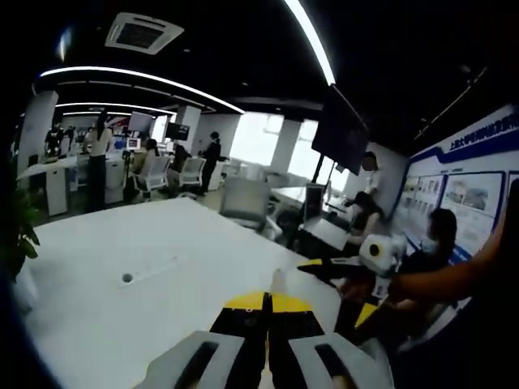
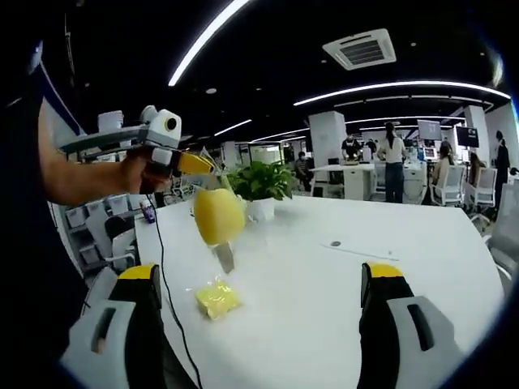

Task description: Compare the silicone blocks by pressing each to a similar depth, holding the contact briefly, and releasing to observe deformation and rebound differences across the visible hardness samples.

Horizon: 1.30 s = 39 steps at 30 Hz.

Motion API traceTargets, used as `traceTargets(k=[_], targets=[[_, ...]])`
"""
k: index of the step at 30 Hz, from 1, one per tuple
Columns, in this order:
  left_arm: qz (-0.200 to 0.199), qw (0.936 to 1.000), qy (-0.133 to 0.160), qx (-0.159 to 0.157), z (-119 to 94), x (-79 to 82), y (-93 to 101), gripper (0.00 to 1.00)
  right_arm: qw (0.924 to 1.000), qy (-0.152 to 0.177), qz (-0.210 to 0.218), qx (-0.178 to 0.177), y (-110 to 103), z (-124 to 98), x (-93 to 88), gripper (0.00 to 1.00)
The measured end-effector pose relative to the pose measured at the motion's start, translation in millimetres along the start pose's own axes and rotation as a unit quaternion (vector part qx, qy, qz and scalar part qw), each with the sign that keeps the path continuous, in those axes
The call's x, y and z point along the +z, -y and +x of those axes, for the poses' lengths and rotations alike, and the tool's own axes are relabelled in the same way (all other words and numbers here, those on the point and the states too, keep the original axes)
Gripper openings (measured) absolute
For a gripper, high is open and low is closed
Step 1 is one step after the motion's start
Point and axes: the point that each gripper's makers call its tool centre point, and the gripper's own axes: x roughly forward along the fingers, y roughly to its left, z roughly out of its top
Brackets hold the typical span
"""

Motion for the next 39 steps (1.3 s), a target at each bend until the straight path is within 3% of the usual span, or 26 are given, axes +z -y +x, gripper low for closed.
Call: traceTargets(k=[5,8,14,17,20,23,32,39], targets=[[-0.002,1.0000,-0.001,-0.005,-4,-0.4,4.5,0.00,0.9996,0.004,-0.020,0.019,-7,11,9.2,0.96],[-0.001,1.0000,0.000,-0.009,-7,0.3,7.5,0.00,0.9989,0.004,-0.025,0.040,-14,19,13.7,0.91],[0.001,0.9998,0.001,-0.020,-10,4.0,13.9,0.00,0.9975,0.007,-0.021,0.068,-25,33,18.0,0.95],[0.007,0.9997,0.001,-0.025,-11,6.8,19.3,0.00,0.9948,0.027,-0.015,0.097,-36,39,25.8,0.95],[0.009,0.9995,0.001,-0.029,-11,8.3,22.2,0.00,0.9920,0.023,0.002,0.124,-45,45,25.0,0.96],[0.012,0.9994,-0.001,-0.031,-12,8.6,28.0,0.00,0.9896,0.015,-0.007,0.143,-51,48,23.1,0.87],[0.006,0.9989,-0.001,-0.046,-17,8.3,41.7,0.00,0.9841,0.030,0.003,0.175,-66,51,31.1,0.79],[0.012,0.9984,-0.006,-0.055,-18,10.5,52.0,0.00,0.9743,0.027,0.017,0.223,-81,52,37.5,0.70]])
